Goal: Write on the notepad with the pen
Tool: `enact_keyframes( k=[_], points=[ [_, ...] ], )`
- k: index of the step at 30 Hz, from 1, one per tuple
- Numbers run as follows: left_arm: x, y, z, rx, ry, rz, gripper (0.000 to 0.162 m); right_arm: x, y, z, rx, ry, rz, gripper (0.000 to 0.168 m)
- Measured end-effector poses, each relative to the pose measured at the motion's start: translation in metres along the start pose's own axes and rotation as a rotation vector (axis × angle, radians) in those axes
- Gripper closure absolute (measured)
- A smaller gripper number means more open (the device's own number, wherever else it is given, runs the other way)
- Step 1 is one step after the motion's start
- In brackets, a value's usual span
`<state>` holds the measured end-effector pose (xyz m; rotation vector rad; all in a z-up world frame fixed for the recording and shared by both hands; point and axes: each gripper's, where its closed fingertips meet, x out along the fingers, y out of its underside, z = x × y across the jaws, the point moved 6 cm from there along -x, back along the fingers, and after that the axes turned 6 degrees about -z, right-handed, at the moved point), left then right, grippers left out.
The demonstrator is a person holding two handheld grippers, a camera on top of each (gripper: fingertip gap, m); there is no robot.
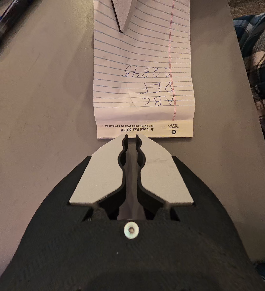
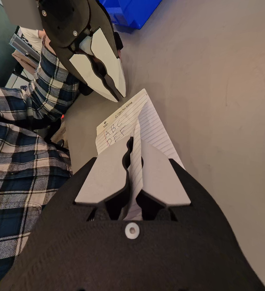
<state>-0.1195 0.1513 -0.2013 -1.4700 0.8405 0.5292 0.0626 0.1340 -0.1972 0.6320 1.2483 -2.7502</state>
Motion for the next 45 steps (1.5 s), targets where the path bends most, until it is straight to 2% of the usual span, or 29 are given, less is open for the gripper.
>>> enact_keyframes(
  k=[25, 29, 32, 36, 45],
  points=[
    [-0.002, -0.005, 0.007, 0.011, -0.045, -0.095, 0.148, 0.001, 0.007, -0.002, 0.054, 0.026, -0.007, 0.168],
    [0.006, -0.008, 0.012, 0.012, -0.086, -0.082, 0.149, 0.002, 0.008, -0.003, 0.064, 0.022, -0.002, 0.168],
    [0.015, -0.004, 0.016, 0.024, -0.134, -0.004, 0.151, 0.001, 0.008, -0.002, 0.062, 0.021, -0.002, 0.168],
    [0.019, -0.005, 0.017, 0.037, -0.144, -0.008, 0.162, 0.002, 0.008, -0.002, 0.061, 0.02, -0.002, 0.168],
    [0.019, -0.004, 0.024, 0.067, -0.216, -0.039, 0.162, 0.002, 0.009, -0.004, 0.067, 0.012, -0.002, 0.168]
  ],
)
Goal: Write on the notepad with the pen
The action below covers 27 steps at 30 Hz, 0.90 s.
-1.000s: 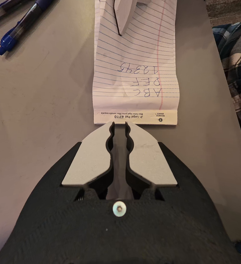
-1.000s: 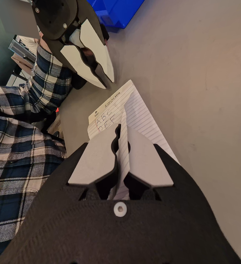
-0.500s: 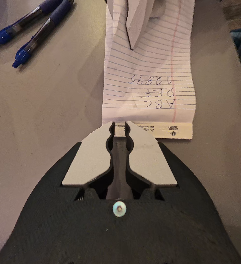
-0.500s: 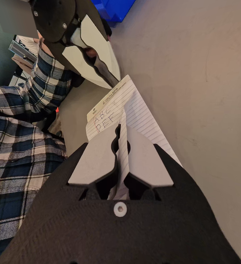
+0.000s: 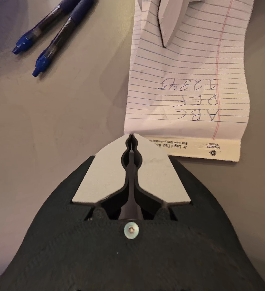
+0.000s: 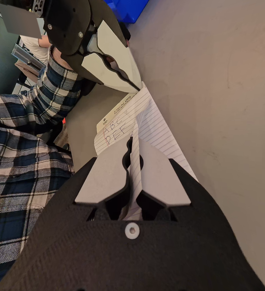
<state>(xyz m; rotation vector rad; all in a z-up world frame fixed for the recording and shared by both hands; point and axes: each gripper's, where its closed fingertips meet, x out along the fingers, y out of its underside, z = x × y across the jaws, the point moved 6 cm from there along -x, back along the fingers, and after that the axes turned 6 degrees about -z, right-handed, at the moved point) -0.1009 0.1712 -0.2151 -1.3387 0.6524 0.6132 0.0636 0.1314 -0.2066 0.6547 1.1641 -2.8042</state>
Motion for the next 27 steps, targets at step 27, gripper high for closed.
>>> enact_keyframes(
  k=[27],
  points=[
    [0.002, 0.01, 0.0, -0.101, -0.021, -0.11, 0.161, 0.003, 0.016, 0.007, 0.019, 0.097, 0.015, 0.168]
  ],
)
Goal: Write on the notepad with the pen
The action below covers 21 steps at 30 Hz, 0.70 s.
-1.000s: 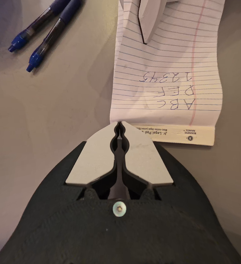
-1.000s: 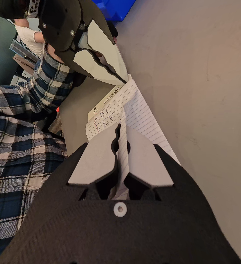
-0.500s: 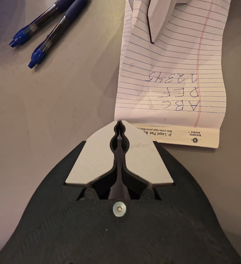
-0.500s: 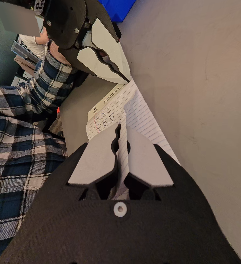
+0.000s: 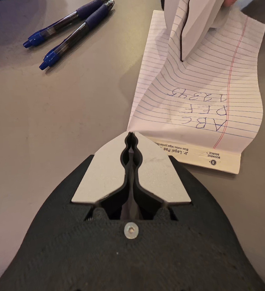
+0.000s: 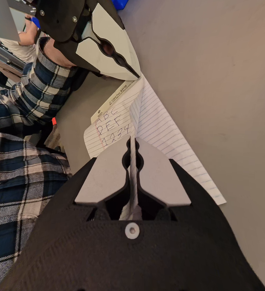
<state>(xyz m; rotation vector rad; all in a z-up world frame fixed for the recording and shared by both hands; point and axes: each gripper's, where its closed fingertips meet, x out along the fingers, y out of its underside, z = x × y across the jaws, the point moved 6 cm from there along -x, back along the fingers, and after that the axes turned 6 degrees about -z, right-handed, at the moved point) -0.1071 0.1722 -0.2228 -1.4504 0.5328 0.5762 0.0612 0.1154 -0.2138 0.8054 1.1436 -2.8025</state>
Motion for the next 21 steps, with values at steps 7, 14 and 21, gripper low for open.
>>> enact_keyframes(
  k=[7, 14, 21],
  points=[
    [0.0, -0.001, -0.001, 0.006, -0.026, 0.026, 0.161, 0.001, 0.003, 0.002, 0.023, 0.011, -0.017, 0.168],
    [0.0, -0.002, -0.002, 0.019, -0.029, 0.033, 0.16, -0.003, -0.003, -0.012, 0.075, 0.032, 0.007, 0.168],
    [0.0, -0.002, -0.002, 0.007, -0.031, 0.022, 0.161, 0.0, 0.003, -0.009, 0.109, 0.012, 0.012, 0.168]
  ],
)
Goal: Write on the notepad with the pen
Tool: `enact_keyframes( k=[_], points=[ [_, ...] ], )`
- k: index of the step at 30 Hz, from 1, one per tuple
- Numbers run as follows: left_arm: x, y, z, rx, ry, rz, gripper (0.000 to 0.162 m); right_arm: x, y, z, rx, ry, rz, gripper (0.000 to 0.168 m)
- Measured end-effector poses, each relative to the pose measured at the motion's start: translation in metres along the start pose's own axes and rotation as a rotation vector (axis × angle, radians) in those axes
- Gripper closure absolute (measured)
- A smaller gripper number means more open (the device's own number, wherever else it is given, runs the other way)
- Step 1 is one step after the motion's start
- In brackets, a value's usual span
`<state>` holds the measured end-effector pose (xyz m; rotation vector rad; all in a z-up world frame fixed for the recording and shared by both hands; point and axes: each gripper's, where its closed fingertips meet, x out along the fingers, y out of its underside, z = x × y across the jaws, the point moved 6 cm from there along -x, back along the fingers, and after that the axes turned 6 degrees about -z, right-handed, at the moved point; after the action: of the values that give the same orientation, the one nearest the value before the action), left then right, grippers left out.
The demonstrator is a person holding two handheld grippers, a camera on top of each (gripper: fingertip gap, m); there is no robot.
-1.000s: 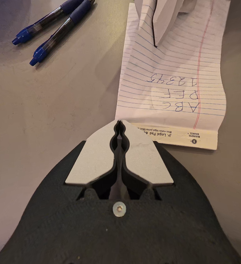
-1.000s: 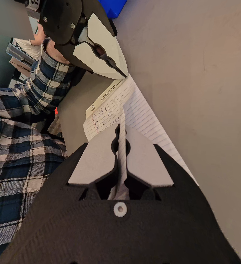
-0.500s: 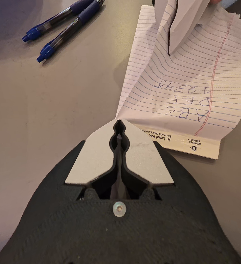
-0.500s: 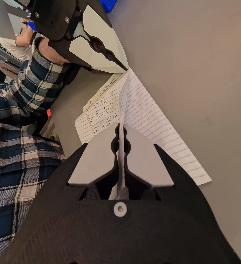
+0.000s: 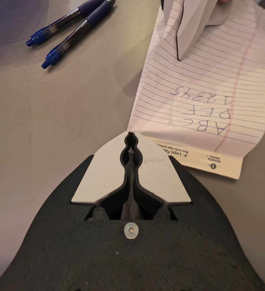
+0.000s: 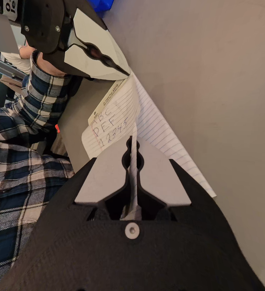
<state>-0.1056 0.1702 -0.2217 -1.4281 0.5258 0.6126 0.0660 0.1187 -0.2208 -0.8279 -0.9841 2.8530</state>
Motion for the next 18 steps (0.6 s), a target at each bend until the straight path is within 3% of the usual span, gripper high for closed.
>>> enact_keyframes(
  k=[18],
  points=[
    [0.0, -0.003, 0.001, 0.01, 0.012, 0.01, 0.161, -0.004, -0.021, -0.012, 0.063, -0.023, -0.081, 0.163]
  ],
)
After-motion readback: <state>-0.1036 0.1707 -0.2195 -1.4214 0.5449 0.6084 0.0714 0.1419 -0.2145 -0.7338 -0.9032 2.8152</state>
